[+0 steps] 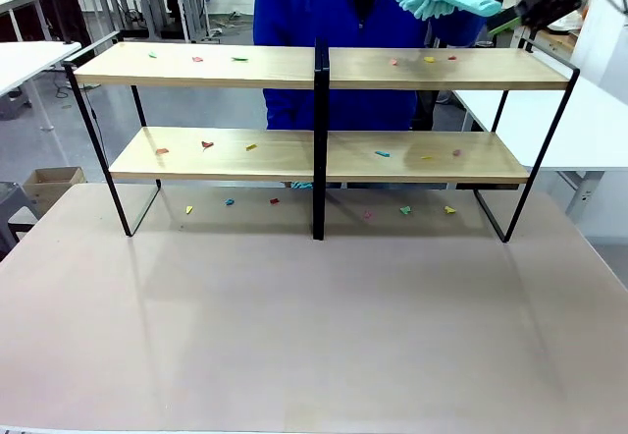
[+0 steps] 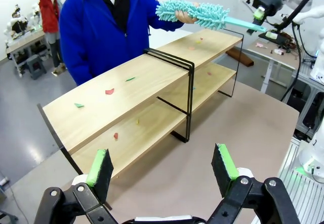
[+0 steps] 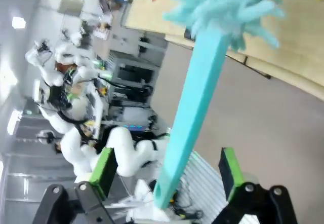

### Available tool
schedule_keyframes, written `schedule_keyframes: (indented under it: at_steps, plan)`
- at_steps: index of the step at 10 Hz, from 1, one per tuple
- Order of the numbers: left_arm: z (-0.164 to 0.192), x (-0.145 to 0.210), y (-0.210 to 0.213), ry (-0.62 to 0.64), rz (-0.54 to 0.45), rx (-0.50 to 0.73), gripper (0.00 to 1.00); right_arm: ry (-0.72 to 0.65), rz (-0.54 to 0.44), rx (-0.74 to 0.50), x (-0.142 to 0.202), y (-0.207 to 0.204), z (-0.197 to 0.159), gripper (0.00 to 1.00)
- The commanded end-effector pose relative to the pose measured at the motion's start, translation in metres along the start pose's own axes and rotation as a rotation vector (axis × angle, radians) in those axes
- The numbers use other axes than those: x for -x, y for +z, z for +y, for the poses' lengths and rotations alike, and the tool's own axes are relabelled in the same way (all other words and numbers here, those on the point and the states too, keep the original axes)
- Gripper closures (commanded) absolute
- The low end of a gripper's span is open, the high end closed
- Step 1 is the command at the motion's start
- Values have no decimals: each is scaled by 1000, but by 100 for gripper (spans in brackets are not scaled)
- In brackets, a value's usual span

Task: Clean the shelves.
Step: Pick up the Duster when the human hands it over.

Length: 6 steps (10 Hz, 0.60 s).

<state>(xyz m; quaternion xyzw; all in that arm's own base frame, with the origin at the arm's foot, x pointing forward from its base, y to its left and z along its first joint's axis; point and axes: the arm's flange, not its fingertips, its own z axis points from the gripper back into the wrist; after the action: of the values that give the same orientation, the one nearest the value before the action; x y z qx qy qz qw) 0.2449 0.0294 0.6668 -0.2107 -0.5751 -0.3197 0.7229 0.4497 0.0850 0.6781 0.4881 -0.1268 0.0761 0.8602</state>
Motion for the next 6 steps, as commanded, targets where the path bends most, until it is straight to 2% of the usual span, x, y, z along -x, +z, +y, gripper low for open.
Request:
schedule_keyframes:
  at_steps: [1,2,4,6]
  plan:
    - [0,0,-1,4,2,-8,0,-145,-68,-9,-26,-6,12,0]
    - [0,0,-1,4,2,-8,0,-172,-97,29,-33,-12,10,0]
    - [0,0,-1,4,2,-8,0,-202,-124,-25,-43,-14,3,0]
    - [0,0,-1,4,2,-8,0,-216,-104,-26,-43,-11,-1,0]
